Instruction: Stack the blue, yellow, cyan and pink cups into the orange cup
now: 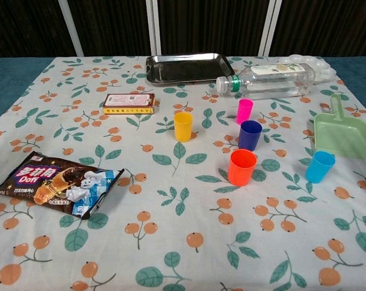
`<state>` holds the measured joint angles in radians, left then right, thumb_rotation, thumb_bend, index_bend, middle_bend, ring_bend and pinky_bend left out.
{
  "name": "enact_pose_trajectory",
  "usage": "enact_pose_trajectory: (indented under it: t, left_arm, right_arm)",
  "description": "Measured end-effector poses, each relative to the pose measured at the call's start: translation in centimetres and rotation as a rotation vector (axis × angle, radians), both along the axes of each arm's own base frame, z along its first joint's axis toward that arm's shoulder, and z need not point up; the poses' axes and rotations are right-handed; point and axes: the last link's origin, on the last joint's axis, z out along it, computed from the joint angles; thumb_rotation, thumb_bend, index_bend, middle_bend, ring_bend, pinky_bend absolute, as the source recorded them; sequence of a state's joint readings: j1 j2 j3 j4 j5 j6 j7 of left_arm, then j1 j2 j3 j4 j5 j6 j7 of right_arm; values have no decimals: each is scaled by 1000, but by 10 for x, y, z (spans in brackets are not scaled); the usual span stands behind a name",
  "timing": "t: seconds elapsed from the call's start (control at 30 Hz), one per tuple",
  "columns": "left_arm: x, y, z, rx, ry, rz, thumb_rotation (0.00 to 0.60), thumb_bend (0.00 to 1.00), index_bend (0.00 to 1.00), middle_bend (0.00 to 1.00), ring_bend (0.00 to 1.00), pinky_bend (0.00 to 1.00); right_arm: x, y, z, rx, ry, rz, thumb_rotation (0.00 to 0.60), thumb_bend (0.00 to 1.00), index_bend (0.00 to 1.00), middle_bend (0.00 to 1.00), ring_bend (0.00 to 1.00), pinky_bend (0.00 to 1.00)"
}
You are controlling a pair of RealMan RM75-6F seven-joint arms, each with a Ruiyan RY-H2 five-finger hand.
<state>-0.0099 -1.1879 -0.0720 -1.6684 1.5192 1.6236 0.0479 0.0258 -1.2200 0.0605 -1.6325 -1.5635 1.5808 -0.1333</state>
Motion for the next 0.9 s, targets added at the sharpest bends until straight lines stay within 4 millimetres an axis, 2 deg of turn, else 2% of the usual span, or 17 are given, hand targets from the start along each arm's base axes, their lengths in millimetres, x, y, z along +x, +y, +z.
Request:
enact_pose_trajectory:
  t: [0.9]
  left_arm:
    - [0, 0, 0, -1, 2, -2, 600, 682, 142, 92, 4, 14]
  right_arm:
    - [0, 1, 3, 20, -19, -10, 600, 198, 0, 0, 0, 13]
